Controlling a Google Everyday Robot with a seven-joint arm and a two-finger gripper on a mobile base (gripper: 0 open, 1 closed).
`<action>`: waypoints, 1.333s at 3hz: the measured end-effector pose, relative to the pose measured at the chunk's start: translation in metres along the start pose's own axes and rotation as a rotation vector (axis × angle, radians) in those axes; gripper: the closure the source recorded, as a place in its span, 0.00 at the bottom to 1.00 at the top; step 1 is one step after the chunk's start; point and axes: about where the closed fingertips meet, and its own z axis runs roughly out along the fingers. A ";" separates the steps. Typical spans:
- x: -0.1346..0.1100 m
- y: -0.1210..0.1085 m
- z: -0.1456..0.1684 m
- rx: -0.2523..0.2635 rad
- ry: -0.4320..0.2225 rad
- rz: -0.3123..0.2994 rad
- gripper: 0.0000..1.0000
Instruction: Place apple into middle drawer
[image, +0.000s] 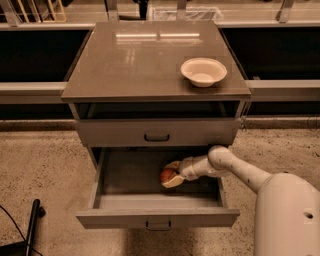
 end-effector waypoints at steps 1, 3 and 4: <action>0.004 0.001 0.005 0.003 0.017 -0.060 0.35; 0.004 0.001 0.005 0.002 0.018 -0.063 0.00; 0.004 0.001 0.005 0.002 0.018 -0.063 0.00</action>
Offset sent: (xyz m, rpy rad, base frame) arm -0.0008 0.0018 -0.0046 -0.0217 -0.0401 0.0249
